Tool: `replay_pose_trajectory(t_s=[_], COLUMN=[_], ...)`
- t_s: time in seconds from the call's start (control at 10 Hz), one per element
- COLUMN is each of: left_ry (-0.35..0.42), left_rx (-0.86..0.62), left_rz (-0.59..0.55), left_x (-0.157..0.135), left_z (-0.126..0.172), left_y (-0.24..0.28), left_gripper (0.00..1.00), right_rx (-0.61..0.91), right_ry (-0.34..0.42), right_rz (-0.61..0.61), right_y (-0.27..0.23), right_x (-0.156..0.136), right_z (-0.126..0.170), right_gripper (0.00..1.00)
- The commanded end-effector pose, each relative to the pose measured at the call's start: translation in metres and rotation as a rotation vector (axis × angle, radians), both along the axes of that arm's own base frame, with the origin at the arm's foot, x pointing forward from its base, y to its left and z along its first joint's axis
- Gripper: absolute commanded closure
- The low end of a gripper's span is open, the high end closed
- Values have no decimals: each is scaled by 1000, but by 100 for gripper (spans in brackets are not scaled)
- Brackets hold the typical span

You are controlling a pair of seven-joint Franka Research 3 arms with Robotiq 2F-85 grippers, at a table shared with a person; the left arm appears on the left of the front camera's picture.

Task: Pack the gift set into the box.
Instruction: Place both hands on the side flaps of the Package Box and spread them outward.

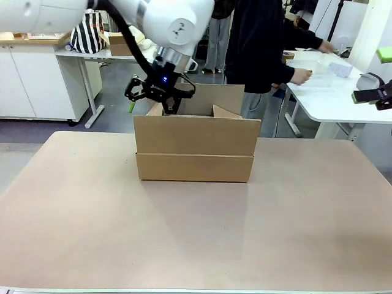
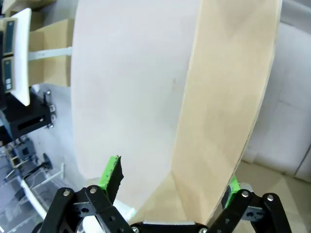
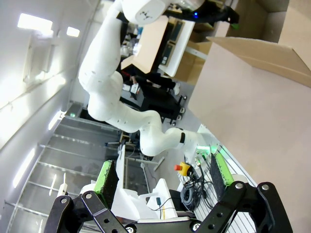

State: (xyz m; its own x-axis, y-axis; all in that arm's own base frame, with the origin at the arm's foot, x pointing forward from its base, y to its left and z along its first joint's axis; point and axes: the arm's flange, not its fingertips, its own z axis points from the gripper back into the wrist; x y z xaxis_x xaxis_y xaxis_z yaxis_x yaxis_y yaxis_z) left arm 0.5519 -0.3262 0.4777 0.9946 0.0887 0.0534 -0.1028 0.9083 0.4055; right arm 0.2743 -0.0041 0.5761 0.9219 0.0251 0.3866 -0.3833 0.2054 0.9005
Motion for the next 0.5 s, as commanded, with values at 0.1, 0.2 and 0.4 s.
replay_pose_trajectory(t_s=[0.1, 0.2, 0.4], left_ry=[9, 4, -11], left_rx=[-173, -197, -271], left_rz=[-54, -45, -31], left_x=[-2, 1, 1], left_z=[-9, -9, -2], left_y=[48, 57, 78], left_gripper=[0, 0, 0], right_rx=[17, 17, 17], right_ry=[-28, -28, -28], right_rz=[4, 4, 4], right_y=[2, 2, 2], right_x=[3, 3, 3], right_z=[1, 1, 1], right_gripper=[0, 0, 0])
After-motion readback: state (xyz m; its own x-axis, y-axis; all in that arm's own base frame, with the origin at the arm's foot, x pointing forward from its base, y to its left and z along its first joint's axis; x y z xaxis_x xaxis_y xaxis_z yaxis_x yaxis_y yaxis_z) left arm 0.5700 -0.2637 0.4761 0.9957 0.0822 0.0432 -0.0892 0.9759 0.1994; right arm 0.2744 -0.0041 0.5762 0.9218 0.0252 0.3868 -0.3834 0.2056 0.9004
